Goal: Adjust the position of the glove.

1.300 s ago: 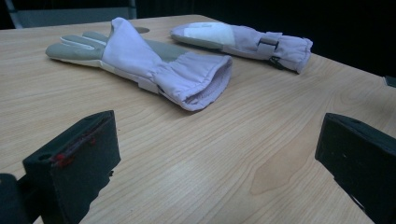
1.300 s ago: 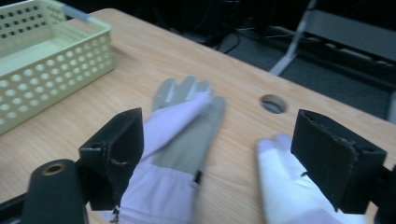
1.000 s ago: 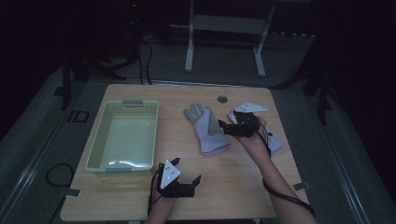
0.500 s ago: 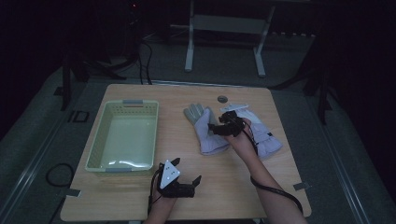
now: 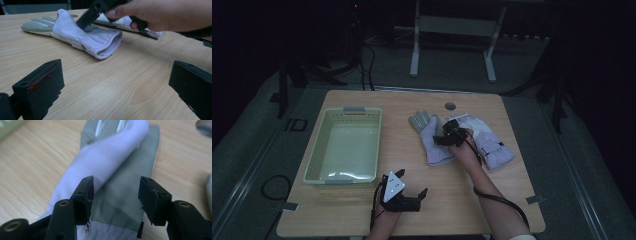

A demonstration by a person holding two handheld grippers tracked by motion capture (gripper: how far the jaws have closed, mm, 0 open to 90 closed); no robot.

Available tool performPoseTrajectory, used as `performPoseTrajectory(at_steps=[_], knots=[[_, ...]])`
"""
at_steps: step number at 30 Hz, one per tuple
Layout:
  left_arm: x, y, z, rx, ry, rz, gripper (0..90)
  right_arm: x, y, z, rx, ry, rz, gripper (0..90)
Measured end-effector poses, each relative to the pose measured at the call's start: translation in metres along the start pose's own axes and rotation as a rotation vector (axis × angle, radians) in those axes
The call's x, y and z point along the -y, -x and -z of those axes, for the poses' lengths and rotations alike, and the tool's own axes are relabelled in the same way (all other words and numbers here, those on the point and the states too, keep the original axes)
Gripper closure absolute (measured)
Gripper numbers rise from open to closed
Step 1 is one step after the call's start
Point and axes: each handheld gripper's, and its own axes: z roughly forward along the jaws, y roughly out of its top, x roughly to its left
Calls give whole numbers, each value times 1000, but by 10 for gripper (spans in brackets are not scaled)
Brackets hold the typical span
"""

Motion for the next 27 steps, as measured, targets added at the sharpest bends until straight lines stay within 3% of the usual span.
performPoseTrajectory(at_steps=[8,13,16,22,27], knots=[[0,0,0,-3,0,-2,0,5,1,-11,-16,-48,31,514],[0,0,0,-3,-1,-1,0,5,-2,-12,0,-55,30,613],[0,0,0,-2,-1,-1,0,4,-5,-12,6,-59,28,717],[0,0,0,-3,-2,0,0,3,-7,-5,15,-32,-21,839],[0,0,0,-2,-2,0,0,2,-7,9,-16,13,-90,857]])
